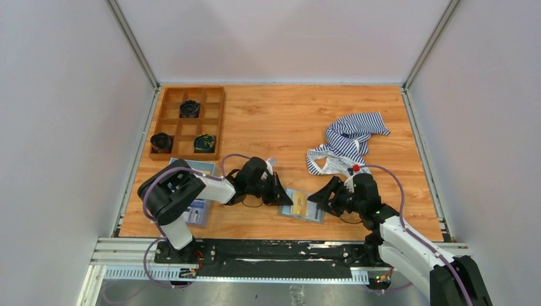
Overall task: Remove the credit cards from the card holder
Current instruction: Remove the credit card from the card holder.
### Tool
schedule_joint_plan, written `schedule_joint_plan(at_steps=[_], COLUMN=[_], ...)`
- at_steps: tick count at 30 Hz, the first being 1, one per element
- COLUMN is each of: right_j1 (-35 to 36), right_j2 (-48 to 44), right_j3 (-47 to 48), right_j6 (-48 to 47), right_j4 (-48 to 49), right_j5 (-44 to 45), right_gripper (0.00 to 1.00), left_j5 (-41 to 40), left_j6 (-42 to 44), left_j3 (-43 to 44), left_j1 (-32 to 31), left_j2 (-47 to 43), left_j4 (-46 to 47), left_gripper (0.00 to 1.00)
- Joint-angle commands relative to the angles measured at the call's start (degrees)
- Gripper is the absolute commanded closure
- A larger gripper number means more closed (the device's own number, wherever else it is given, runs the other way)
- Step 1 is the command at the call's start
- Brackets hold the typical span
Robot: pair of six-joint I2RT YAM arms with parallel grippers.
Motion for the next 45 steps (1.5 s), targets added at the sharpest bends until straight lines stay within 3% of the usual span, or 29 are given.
schedule_joint_plan(at_steps=[1,7,18,21,23,37,45], right_j1=[0.7,0.7,0.7,0.7,0.7,0.7,0.7], right_j2=[1.2,1.0,-0.8,-0.8,-0.8,-0.8,-5.7], right_j3=[-2.7,-2.3,-2.3,-2.4,-2.4,-2.5,0.9], right_j6=[-1.2,-1.4,-1.7,-1.8,-1.8,-1.6,-3.6], right_j4=[-5.3,-5.4,-7.2,-7.4,-7.4,-7.2,-9.1], right_j5=[2.0,2.0,2.1,2.1,2.1,1.7,2.9], right_gripper=[0.34,0.34,0.34,0.34,0.34,0.34,0.33], left_j5=[0.1,-1.9,1.2,1.5,1.6,0.6,1.1], left_j6=[0.5,0.1,0.9,0.9,0.9,0.0,0.0], left_j3=[-2.2,-6.3,-0.6,0.4,1.0,4.5,5.1], left_j1=[0.4,1.3,1.0,0.7,0.4,-0.7,-0.7], left_j2=[-3.9,-10.0,-5.1,-3.4,-2.5,1.5,2.7], left_j4=[0.9,0.8,0.8,0.8,0.8,0.9,0.9], left_gripper=[1.00,1.00,0.99,0.85,0.82,0.84,0.86])
